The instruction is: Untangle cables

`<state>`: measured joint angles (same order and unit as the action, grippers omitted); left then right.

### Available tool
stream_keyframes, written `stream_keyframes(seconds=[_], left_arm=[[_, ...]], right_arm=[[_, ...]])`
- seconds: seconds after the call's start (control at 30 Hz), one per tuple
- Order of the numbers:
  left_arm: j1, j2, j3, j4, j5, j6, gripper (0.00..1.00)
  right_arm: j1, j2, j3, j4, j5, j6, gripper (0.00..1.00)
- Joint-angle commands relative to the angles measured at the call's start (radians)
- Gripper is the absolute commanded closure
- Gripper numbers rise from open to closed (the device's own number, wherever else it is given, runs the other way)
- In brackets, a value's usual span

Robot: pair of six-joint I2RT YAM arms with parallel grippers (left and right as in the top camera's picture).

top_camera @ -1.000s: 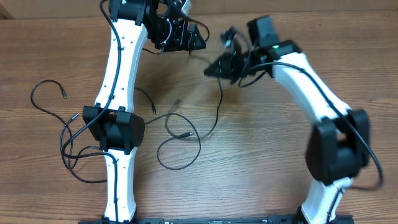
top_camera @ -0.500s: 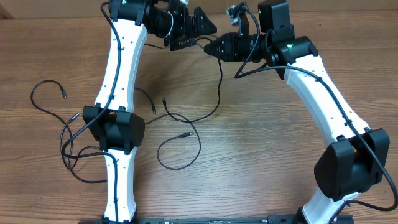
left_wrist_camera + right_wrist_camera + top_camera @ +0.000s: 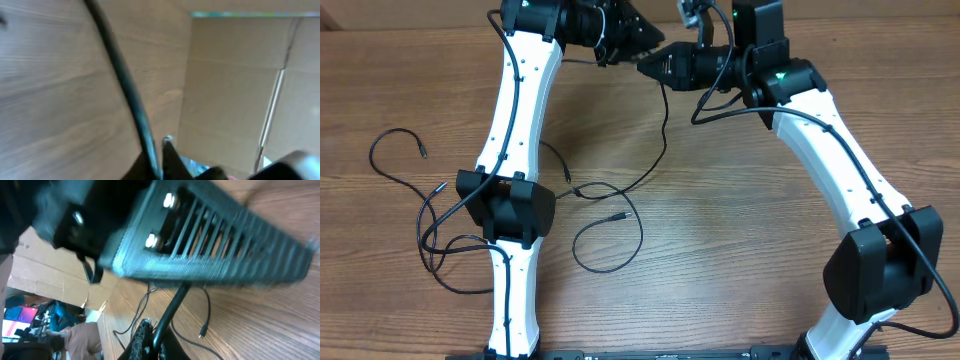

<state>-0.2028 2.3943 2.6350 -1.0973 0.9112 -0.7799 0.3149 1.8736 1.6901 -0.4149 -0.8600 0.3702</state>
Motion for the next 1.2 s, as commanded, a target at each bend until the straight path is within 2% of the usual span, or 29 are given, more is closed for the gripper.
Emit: stream_keyframes(seconds=[0.0,0.07,0.17,0.2,0.33,0.43,0.57,0.6,0.63,0.77,0.83,0.9,1.1,1.13,1.17], left_arm=[[0.024,0.014,0.003,0.067,0.011,-0.017,0.96],[0.042,0.014,0.010,0.122,0.059,-0.017,0.96],[0.082,0.011,0.056,0.177,0.111,-0.022,0.96],[0.103,0.006,0.091,0.177,0.110,-0.021,0.96],[0.202,-0.016,0.234,0.173,0.089,-0.021,0.96],[0.291,-0.036,0.341,0.117,0.028,-0.010,0.96],[0.425,-0.062,0.460,-0.062,-0.082,0.091,0.96],[0.490,-0.074,0.505,-0.197,-0.166,0.165,0.96],[0.523,-0.085,0.508,-0.264,-0.219,0.203,0.96],[0.623,-0.113,0.507,-0.501,-0.451,0.325,0.96],[0.651,-0.112,0.506,-0.592,-0.596,0.342,0.96],[0.662,-0.111,0.471,-0.592,-0.616,0.445,0.96],[0.659,-0.110,0.326,-0.587,-0.801,0.420,0.95],[0.658,-0.110,0.300,-0.577,-0.835,0.417,0.93],[0.658,-0.110,0.246,-0.552,-0.902,0.417,0.78]], right_arm=[[0.002,-0.013,0.013,0.005,-0.024,0.004,0.95],[-0.002,-0.013,0.013,-0.005,-0.024,0.004,0.86],[-0.014,-0.013,0.013,-0.041,-0.007,0.004,0.62],[-0.023,-0.013,0.013,-0.066,0.010,0.004,0.51],[-0.044,-0.013,0.013,-0.161,0.081,-0.005,0.36],[-0.051,-0.013,0.013,-0.227,0.148,-0.013,0.31],[-0.051,-0.013,0.013,-0.309,0.172,-0.093,0.30],[-0.051,-0.013,0.013,-0.354,0.177,-0.132,0.29],[-0.051,-0.013,0.013,-0.377,0.195,-0.141,0.29],[-0.051,-0.013,0.013,-0.446,0.270,-0.144,0.26],[-0.051,-0.013,0.013,-0.470,0.283,-0.155,0.26],[-0.051,-0.013,0.013,-0.481,0.283,-0.167,0.26],[-0.051,-0.013,0.013,-0.491,0.283,-0.167,0.25],[-0.051,-0.013,0.013,-0.493,0.283,-0.167,0.25],[-0.051,-0.013,0.013,-0.494,0.283,-0.167,0.26]])
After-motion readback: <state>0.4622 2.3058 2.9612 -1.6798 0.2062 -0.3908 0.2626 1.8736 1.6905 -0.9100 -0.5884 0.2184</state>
